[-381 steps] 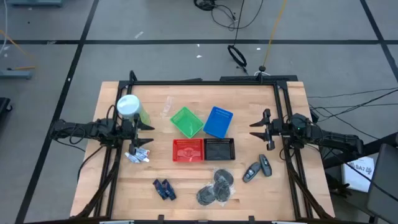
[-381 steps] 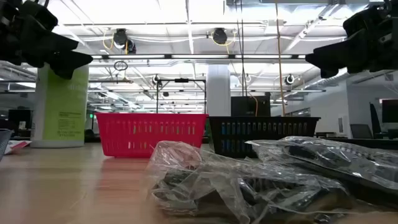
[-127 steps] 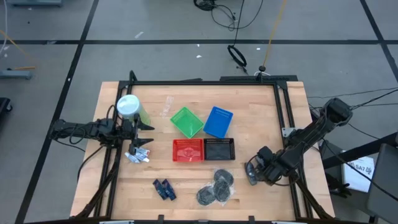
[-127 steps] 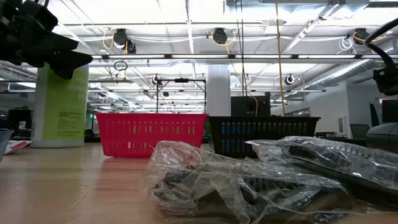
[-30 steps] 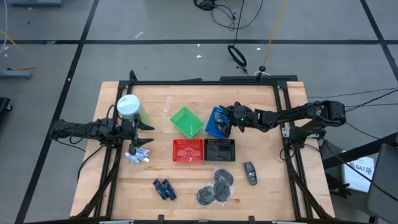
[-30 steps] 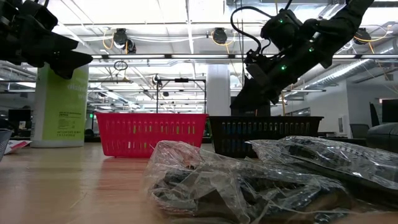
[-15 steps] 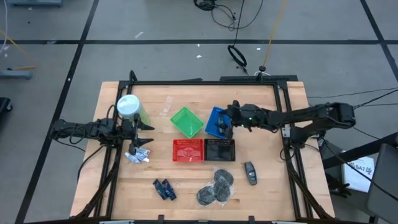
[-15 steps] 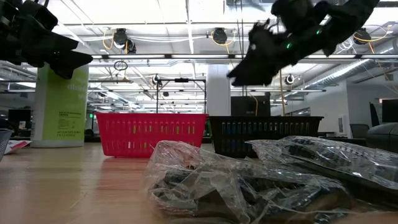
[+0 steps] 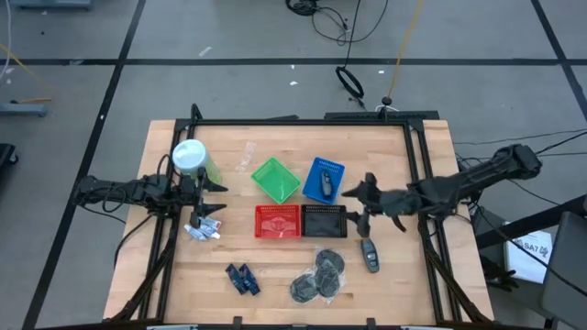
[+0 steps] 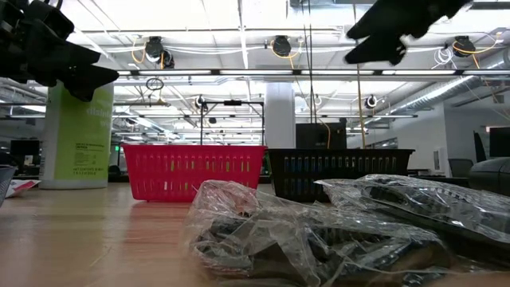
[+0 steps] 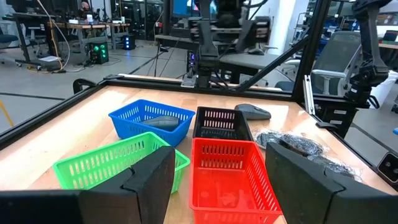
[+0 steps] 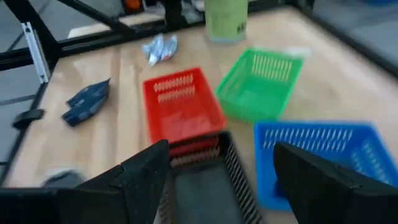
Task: Pick & Place Travel size toiletries
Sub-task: Put the deodorant into the blue bin
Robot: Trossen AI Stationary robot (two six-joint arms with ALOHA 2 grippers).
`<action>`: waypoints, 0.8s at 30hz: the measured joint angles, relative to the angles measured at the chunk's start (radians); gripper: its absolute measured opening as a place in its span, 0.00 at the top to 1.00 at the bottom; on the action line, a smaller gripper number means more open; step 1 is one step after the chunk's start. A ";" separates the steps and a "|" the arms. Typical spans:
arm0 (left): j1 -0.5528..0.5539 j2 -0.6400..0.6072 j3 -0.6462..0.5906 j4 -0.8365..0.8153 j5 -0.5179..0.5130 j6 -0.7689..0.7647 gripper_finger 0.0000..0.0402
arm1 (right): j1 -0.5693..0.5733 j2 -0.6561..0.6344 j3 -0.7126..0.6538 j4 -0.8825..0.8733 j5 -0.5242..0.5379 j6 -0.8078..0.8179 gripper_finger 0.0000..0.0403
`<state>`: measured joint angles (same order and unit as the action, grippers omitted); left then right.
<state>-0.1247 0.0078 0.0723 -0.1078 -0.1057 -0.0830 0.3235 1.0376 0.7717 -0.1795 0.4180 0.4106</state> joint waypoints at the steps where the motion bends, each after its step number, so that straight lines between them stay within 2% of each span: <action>1: 0.000 0.000 0.000 0.000 0.000 0.000 0.38 | 0.030 0.005 0.032 -0.078 0.006 0.058 0.32; 5: 0.000 0.000 0.000 0.000 0.000 0.000 0.38 | 0.121 0.061 0.144 -0.358 -0.042 0.331 0.33; 10: 0.000 0.000 0.000 0.000 0.000 0.000 0.38 | 0.166 0.114 0.183 -0.620 -0.298 0.669 0.33; 12: 0.000 0.000 0.000 0.000 0.000 0.000 0.38 | 0.170 0.134 0.177 -0.688 -0.361 0.795 0.33; 16: 0.000 0.000 0.000 0.000 0.000 0.000 0.38 | 0.194 0.188 0.146 -0.683 -0.438 0.894 0.33; 24: 0.000 0.000 0.000 0.000 0.000 0.000 0.38 | 0.204 0.355 0.091 -0.517 -0.455 0.914 0.33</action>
<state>-0.1247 0.0081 0.0720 -0.1078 -0.1059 -0.0830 0.5272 1.3930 0.8631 -0.6964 -0.0375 1.3247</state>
